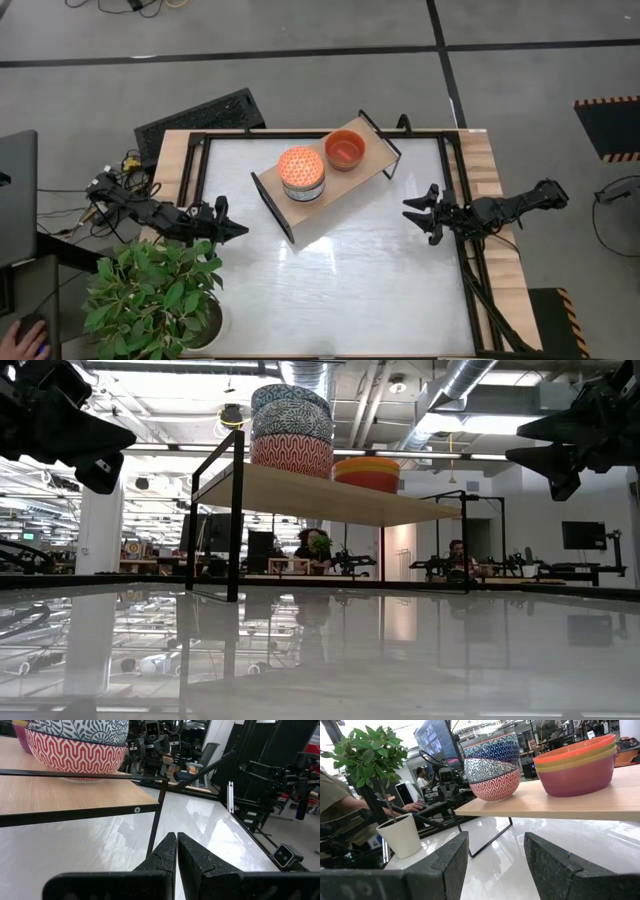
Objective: Place and stack bowls onto a shelf
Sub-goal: Return to Home Position
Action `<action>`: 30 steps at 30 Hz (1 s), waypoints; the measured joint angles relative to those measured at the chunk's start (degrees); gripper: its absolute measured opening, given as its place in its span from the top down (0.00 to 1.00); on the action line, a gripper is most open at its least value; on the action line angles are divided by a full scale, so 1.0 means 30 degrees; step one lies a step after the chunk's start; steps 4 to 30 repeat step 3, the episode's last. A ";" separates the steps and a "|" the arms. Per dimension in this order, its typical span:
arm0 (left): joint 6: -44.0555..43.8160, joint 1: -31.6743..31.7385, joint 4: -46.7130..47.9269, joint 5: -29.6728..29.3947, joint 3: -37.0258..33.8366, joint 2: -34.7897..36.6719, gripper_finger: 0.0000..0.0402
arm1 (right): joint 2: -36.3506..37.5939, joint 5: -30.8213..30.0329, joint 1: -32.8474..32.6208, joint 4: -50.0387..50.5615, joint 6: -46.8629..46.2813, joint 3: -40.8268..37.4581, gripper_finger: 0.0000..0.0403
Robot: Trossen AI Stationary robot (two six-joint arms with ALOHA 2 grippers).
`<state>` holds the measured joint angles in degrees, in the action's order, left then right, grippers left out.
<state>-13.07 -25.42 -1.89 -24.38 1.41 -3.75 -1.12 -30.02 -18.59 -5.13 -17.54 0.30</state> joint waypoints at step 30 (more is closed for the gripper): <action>0.0005 0.0003 0.0000 0.0000 0.0000 0.0000 1.00 | -0.0001 0.0000 0.0000 0.0001 0.0000 0.0000 0.46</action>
